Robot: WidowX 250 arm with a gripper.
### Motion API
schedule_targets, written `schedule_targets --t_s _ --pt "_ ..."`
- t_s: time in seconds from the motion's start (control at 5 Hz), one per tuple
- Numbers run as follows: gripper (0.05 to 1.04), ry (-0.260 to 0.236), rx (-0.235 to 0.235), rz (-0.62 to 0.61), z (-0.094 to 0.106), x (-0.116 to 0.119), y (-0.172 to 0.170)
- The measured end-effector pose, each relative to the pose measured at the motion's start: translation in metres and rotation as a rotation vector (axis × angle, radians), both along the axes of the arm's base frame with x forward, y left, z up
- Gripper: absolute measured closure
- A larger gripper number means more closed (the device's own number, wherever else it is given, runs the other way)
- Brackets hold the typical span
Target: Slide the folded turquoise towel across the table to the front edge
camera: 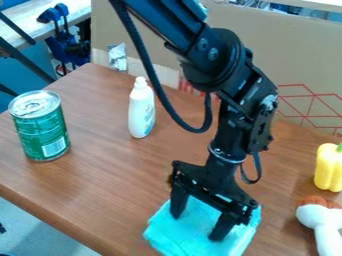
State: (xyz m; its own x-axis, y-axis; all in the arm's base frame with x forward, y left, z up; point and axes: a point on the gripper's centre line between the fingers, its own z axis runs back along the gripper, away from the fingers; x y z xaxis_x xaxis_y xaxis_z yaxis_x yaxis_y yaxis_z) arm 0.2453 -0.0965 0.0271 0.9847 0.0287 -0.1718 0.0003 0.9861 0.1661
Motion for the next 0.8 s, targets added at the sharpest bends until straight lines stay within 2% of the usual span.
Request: schedule_targets --t_s 0.2,0.4,0.6,0.8 --pt "0.083 0.015 0.014 0.018 0.004 -0.004 0.001" --pt "0.083 -0.051 -0.018 0.034 0.015 0.006 0.005" --pt "0.083 -0.291 -0.088 0.048 0.067 0.032 0.012" --pt "0.083 -0.344 -0.152 -0.013 0.111 0.025 0.013"
